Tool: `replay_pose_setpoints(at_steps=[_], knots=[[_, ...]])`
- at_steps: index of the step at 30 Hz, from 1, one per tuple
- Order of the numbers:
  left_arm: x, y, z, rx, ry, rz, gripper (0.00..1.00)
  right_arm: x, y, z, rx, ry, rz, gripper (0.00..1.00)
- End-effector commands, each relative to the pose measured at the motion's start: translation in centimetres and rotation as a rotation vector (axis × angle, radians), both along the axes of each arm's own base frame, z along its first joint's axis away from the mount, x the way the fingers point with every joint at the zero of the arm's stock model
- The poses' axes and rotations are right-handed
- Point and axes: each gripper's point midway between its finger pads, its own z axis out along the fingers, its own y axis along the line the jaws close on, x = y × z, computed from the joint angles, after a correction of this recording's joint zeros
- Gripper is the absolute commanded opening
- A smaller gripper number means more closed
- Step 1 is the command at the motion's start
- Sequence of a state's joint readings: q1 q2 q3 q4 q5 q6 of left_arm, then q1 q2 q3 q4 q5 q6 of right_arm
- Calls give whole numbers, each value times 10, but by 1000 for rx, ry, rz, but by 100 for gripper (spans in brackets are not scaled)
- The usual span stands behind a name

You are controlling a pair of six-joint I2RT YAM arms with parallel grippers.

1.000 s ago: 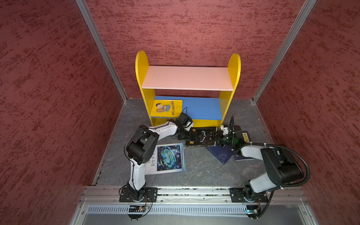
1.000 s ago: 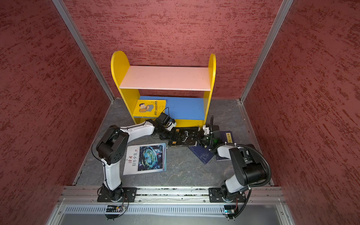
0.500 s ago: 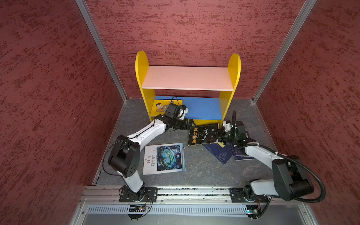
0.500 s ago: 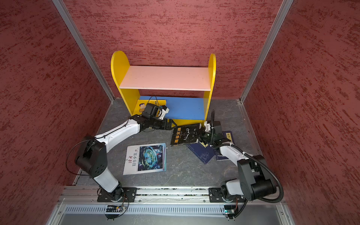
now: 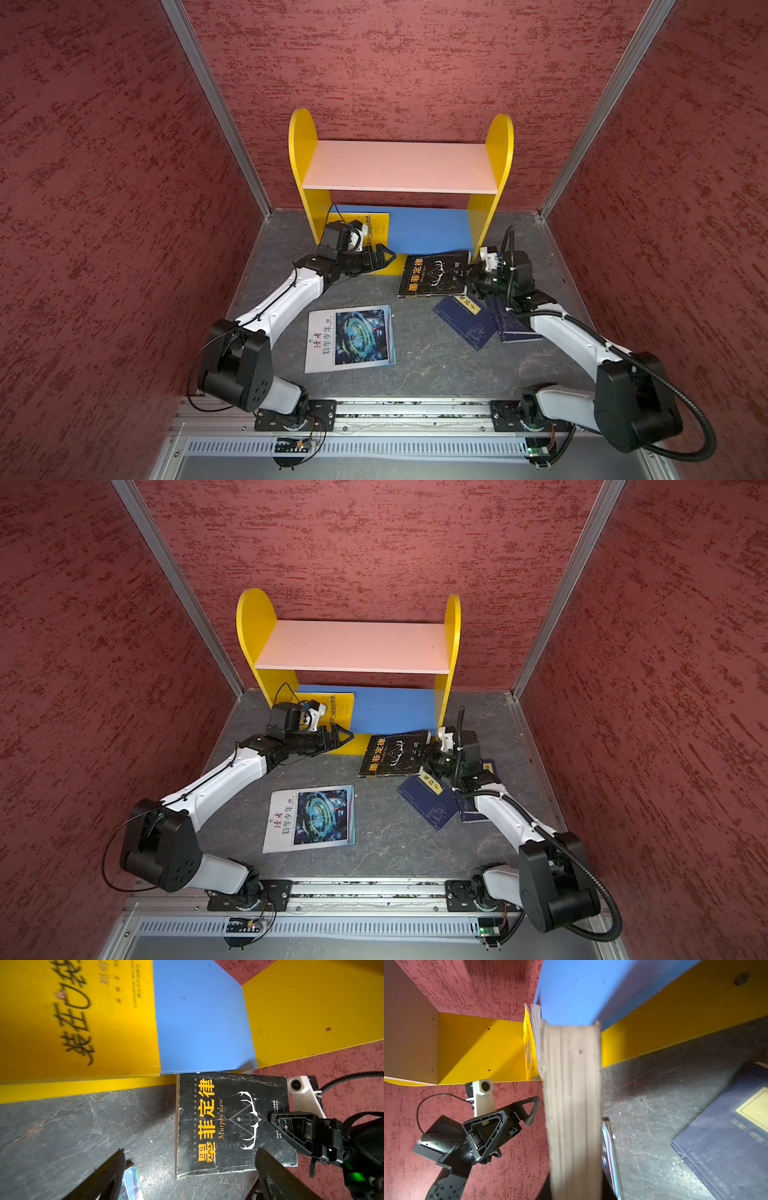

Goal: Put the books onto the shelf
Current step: 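Lift the black book with the right gripper toward the blue shelf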

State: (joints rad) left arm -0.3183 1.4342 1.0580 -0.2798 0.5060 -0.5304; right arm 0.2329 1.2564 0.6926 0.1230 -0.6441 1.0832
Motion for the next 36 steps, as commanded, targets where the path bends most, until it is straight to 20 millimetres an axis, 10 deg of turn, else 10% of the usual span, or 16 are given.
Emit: replay_pose_setpoints(at_steps=[1,9,23,36], knots=[[3,11,27,-111,-47,52,98,5,10,85,119,-214,47,5],[7,53,38,-191,-61,196,98,21,24,152,264,-357,99,8],[-1,100,56,-329,-86,338,99,68,102,169,399,-438,172,9],[3,120,66,-353,-108,365,99,52,108,193,314,-393,239,11]])
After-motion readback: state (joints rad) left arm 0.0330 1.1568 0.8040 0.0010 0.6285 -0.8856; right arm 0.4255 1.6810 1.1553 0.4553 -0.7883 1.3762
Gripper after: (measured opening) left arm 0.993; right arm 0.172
